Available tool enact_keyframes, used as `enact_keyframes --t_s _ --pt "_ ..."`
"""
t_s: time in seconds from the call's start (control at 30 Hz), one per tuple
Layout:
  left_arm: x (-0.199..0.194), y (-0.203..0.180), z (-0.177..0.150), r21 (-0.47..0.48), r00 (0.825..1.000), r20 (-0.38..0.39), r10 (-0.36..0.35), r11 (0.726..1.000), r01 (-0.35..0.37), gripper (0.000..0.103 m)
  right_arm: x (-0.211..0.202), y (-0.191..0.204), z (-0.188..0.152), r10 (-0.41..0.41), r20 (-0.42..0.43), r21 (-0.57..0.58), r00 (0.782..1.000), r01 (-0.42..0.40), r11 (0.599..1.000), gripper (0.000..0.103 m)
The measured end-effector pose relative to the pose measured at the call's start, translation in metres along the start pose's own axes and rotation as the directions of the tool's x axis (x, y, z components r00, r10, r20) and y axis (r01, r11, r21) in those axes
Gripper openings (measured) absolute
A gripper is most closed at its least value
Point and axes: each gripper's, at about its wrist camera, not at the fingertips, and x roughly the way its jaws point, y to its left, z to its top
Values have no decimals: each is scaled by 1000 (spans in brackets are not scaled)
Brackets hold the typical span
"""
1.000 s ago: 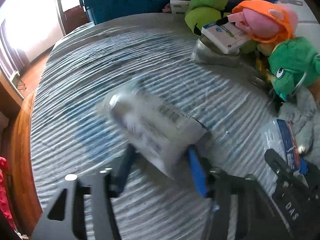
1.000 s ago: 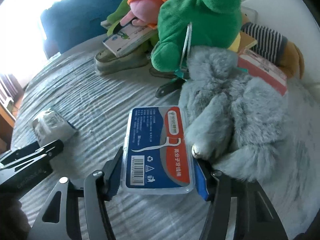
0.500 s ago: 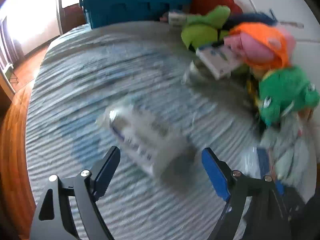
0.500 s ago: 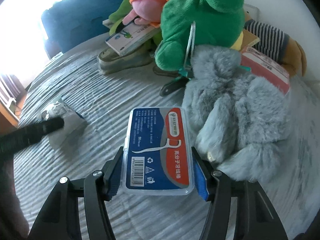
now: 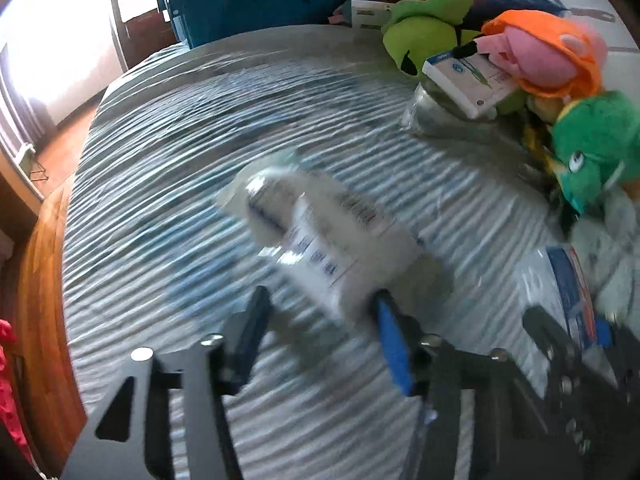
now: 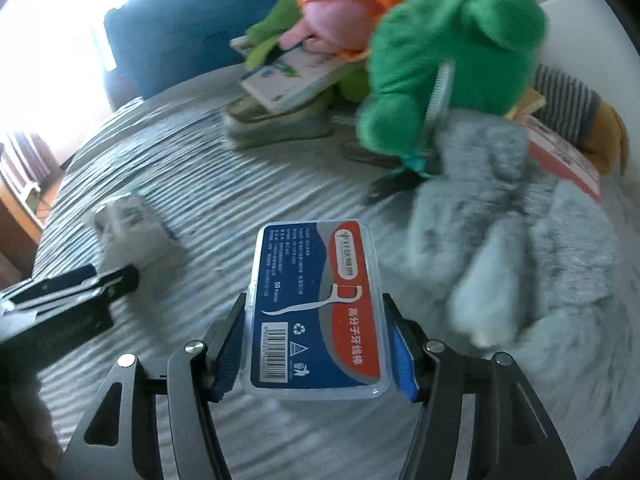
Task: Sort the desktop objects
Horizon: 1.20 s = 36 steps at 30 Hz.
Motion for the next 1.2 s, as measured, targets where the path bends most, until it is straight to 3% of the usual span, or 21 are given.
enact_keyframes --t_s 0.17,0.23,0.27,0.3,0.33,0.37,0.43,0.53,0.6,0.63,0.7,0.8,0.87,1.0,1.2 --pt "-9 21 0 -10 1000 -20 -12 1000 12 48 1 14 3 29 -16 -11 999 -29 1000 61" --pt "-16 27 6 -48 999 -14 -52 998 52 48 1 16 6 21 -12 -10 1000 -21 1000 61" --pt "-19 26 11 -73 997 -8 -76 995 75 57 2 15 8 17 -11 -6 1000 -17 1000 61" --pt "-22 26 17 -98 995 3 -96 991 96 74 1 15 9 13 -9 -5 1000 -13 1000 60" --pt "-23 24 22 -105 995 14 -98 989 99 81 2 13 11 3 -12 -2 1000 -3 1000 60" --pt "-25 20 30 -115 995 37 -90 989 93 87 2 10 12 1 -14 1 1000 -1 1000 60" --pt "-20 12 40 -125 997 46 -59 990 65 91 3 6 16 -4 -14 2 1000 4 1000 60" --pt "15 -1 45 -116 999 -24 39 992 -42 91 7 0 17 3 -9 1 1000 -3 1000 61" --pt "32 -3 39 -106 997 -48 53 993 -57 94 14 -2 15 15 -14 0 1000 -15 1000 61" --pt "30 -6 35 -83 997 -5 78 994 -78 93 15 -1 14 13 1 -15 1000 -13 1000 61" --pt "26 -3 31 -94 998 7 64 994 -63 74 16 3 15 10 5 -35 1000 -10 999 61" --pt "18 8 23 -94 999 21 35 995 -33 56 18 6 16 23 12 -38 1000 -22 999 61" --pt "13 12 20 -98 1000 24 14 995 -12 50 19 12 15 18 18 -42 1000 -17 999 61" --pt "2 11 11 -59 999 46 -14 998 17 41 14 24 10 33 21 -49 999 -32 998 61" --pt "-20 13 5 -3 997 62 -43 999 44 36 4 33 9 44 27 -45 999 -42 998 61"
